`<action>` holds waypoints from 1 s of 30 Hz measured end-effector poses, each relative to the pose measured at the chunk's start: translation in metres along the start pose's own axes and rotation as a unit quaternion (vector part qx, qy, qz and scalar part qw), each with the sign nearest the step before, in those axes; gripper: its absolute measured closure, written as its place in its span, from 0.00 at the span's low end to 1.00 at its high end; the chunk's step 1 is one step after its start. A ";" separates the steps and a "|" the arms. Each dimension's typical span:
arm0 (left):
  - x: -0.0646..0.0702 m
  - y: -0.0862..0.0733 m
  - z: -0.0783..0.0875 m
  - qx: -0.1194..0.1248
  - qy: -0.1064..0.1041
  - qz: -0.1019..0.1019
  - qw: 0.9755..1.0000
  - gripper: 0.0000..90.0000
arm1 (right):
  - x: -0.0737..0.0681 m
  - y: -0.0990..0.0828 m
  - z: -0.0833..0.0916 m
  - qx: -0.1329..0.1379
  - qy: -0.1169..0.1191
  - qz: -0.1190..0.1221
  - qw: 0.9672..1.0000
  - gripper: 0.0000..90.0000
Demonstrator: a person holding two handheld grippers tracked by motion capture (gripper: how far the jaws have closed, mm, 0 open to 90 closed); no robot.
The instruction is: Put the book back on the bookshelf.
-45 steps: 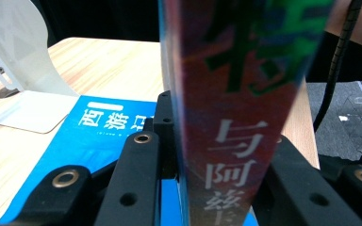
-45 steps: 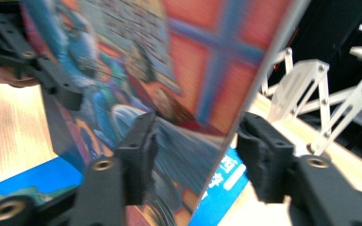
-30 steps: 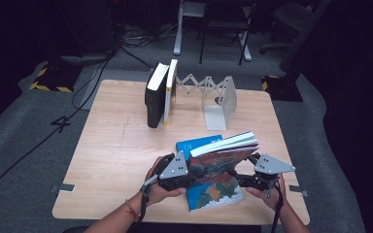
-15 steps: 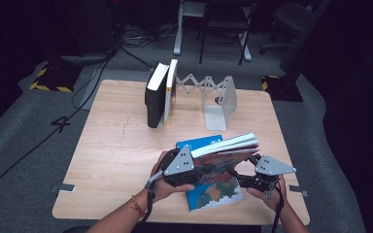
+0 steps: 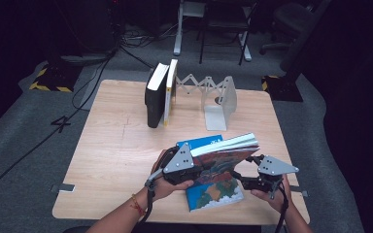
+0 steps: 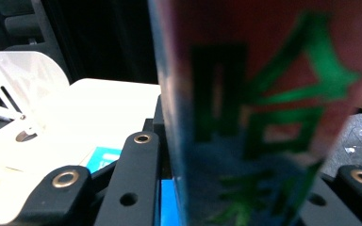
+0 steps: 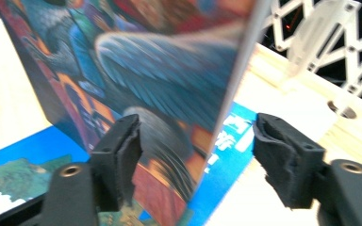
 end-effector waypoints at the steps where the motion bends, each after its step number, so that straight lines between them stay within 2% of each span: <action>1: -0.001 0.000 0.000 -0.002 0.003 0.000 1.000 0.81 | 0.002 -0.001 0.001 -0.003 -0.002 -0.004 1.000 0.35; 5: -0.004 0.000 -0.003 0.001 0.034 -0.005 0.999 0.81 | 0.009 -0.015 0.008 -0.027 -0.011 -0.017 0.999 0.34; 8: -0.009 0.001 -0.006 0.002 0.040 -0.006 0.999 0.81 | 0.014 -0.027 0.014 -0.038 -0.019 -0.034 0.998 0.35; 10: -0.013 0.003 -0.009 0.002 0.046 -0.013 0.999 0.81 | 0.019 -0.033 0.018 -0.043 -0.026 -0.042 0.998 0.35; 14: -0.019 0.007 -0.013 0.004 0.055 -0.013 0.998 0.82 | 0.027 -0.039 0.019 -0.043 -0.034 -0.061 0.997 0.35; 19: -0.032 0.012 -0.017 0.000 0.076 -0.019 0.997 0.82 | 0.028 -0.043 0.016 -0.051 -0.033 -0.062 0.996 0.35; 22: -0.044 0.012 -0.018 -0.002 0.091 -0.012 0.996 0.82 | 0.027 -0.043 0.014 -0.058 -0.032 -0.060 0.996 0.35; 27: -0.064 0.010 -0.017 -0.007 0.124 -0.010 0.992 0.82 | 0.026 -0.044 0.012 -0.063 -0.031 -0.055 0.996 0.35; 28: -0.075 0.008 -0.016 -0.009 0.137 -0.004 0.991 0.82 | 0.026 -0.044 0.011 -0.064 -0.031 -0.055 0.996 0.35; 30: -0.080 0.007 -0.015 -0.009 0.144 0.002 0.990 0.82 | 0.026 -0.045 0.010 -0.066 -0.029 -0.055 0.996 0.35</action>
Point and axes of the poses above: each handheld gripper's, and its own axes: z roughly backward along the jaws, y roughly out of its top, x roughly to its right, the point moved 4 cm from there along -z, roughly forward along the jaws, and after that the axes turned 14 degrees about y, right-handed, at the moved point
